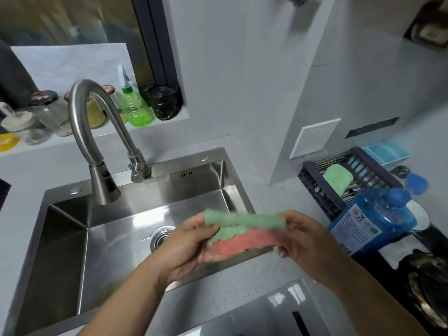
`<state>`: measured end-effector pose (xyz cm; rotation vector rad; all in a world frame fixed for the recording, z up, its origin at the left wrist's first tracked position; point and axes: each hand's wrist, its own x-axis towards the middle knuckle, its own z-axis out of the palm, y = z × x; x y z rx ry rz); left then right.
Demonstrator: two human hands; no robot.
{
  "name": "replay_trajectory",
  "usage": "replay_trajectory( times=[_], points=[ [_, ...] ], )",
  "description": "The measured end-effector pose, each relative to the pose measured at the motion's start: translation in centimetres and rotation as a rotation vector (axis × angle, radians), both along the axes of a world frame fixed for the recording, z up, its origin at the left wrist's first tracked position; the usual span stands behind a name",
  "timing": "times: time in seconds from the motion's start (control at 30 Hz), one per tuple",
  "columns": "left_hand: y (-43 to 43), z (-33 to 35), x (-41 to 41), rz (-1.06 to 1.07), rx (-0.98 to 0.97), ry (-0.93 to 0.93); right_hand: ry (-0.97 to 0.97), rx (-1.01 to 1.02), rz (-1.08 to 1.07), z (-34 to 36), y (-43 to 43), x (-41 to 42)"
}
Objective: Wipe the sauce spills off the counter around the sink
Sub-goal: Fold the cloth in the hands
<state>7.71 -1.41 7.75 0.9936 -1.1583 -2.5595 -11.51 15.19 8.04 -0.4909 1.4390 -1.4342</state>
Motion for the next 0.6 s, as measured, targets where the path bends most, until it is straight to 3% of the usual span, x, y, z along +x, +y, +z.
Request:
replay_trajectory(
  times=[0.1,0.2,0.27,0.4,0.5,0.53,0.6],
  points=[
    [-0.1,-0.4,-0.1,-0.142,0.05,-0.042,-0.012,0.024,-0.031,-1.3,1.1,-1.0],
    [0.4,-1.2,-1.3,-0.116,0.162,-0.021,-0.14,0.076,-0.021,-2.8,1.9,-1.6],
    [1.0,-2.0,-2.4,-0.107,0.024,-0.085,-0.105,0.129,-0.037,-3.6,2.7,-1.7],
    [2.3,-3.4,-5.6,-0.063,-0.472,-0.345,0.448,0.389,-0.076,-5.1,2.8,-1.6],
    [4.2,-3.9,-8.9,-0.004,-0.695,-0.484,0.531,0.357,-0.332,-5.3,1.4,-0.6],
    [4.9,-3.8,-9.9,-0.004,-0.707,-0.489,0.499,0.293,-0.382,-5.5,1.0,-0.3],
    [6.3,-2.6,-11.8,0.006,-0.513,-0.41,0.415,0.158,-0.383,-5.2,0.4,0.3]
  ],
)
